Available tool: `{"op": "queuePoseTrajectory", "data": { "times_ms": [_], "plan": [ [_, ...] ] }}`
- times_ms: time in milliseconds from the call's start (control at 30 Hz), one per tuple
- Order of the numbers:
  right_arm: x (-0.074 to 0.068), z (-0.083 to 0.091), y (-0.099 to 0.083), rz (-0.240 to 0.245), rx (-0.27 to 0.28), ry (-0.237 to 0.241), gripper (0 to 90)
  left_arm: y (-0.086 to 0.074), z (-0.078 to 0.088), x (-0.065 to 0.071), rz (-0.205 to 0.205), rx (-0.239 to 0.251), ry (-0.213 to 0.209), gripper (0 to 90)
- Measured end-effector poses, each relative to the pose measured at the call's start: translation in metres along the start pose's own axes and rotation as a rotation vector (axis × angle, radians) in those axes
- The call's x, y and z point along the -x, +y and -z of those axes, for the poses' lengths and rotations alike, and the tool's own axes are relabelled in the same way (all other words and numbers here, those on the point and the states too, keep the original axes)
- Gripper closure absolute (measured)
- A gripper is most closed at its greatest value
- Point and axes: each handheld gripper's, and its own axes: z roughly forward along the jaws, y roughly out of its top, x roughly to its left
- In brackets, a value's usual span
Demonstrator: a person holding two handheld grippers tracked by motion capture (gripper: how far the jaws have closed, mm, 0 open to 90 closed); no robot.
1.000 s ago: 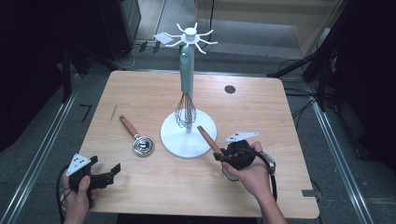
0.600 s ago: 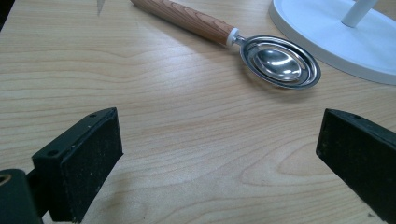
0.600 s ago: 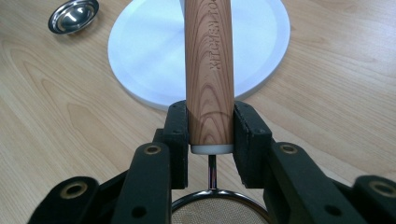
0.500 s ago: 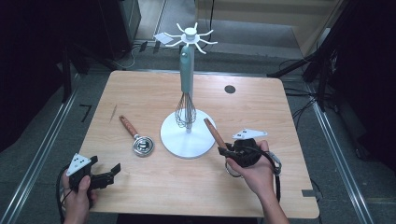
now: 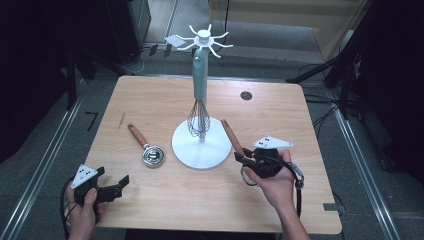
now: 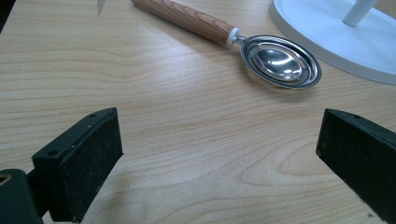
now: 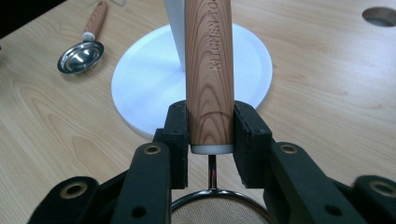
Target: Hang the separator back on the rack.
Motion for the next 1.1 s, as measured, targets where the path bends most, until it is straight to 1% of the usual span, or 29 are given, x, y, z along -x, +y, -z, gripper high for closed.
{"op": "queuePoseTrajectory", "data": {
  "times_ms": [33, 67, 167, 200, 267, 300, 333, 400, 500, 600, 667, 700, 800, 900, 1100],
  "plan": [
    [0.000, 0.001, 0.000, 0.002, 0.005, -0.002, 70.9, 0.000, 0.000, 0.000, 0.000, 0.000, 0.000, 0.6],
    [-0.001, 0.003, 0.001, 0.005, 0.026, -0.002, 70.9, 0.000, 0.000, 0.000, 0.000, 0.001, 0.001, 0.6],
    [-0.002, 0.004, 0.002, 0.009, 0.039, 0.000, 70.9, 0.000, 0.000, 0.000, 0.000, 0.001, 0.001, 0.6],
    [-0.004, 0.005, 0.003, 0.016, 0.059, -0.002, 70.9, 0.000, 0.000, 0.000, 0.000, 0.001, 0.001, 0.6],
    [-0.004, 0.006, 0.003, 0.016, 0.065, -0.003, 70.9, 0.000, 0.000, 0.000, 0.000, 0.001, 0.001, 0.6],
    [-0.005, 0.007, 0.004, 0.021, 0.078, -0.004, 70.9, 0.000, 0.000, 0.000, 0.000, 0.001, 0.001, 0.6],
    [-0.006, 0.008, 0.005, 0.018, 0.094, -0.004, 70.8, 0.000, 0.000, 0.000, 0.000, 0.001, 0.001, 0.6],
    [-0.006, 0.008, 0.005, 0.008, 0.099, 0.003, 70.8, 0.000, 0.000, 0.000, 0.000, 0.001, 0.002, 0.6],
    [-0.007, 0.009, 0.006, 0.007, 0.108, -0.011, 70.8, 0.000, 0.000, 0.000, -0.001, 0.003, 0.005, 0.6],
    [-0.007, 0.011, 0.007, -0.012, 0.137, 0.006, 70.8, 0.000, 0.000, 0.000, 0.002, 0.006, 0.006, 0.6],
    [-0.007, 0.012, 0.008, -0.016, 0.144, 0.012, 70.8, 0.000, 0.000, 0.000, 0.001, 0.005, 0.006, 0.6],
    [-0.009, 0.013, 0.009, -0.015, 0.158, 0.017, 70.7, 0.000, 0.000, 0.001, 0.000, 0.006, 0.011, 0.6],
    [-0.010, 0.014, 0.010, -0.011, 0.166, 0.018, 70.7, 0.000, 0.000, 0.001, -0.002, 0.005, 0.013, 0.6],
    [-0.012, 0.018, 0.015, 0.000, 0.202, 0.018, 70.7, 0.000, 0.000, 0.001, 0.000, 0.007, 0.018, 0.6],
    [-0.019, 0.020, 0.020, 0.020, 0.249, 0.029, 70.8, 0.000, 0.000, 0.001, -0.001, 0.007, 0.021, 0.6]
  ]
}}
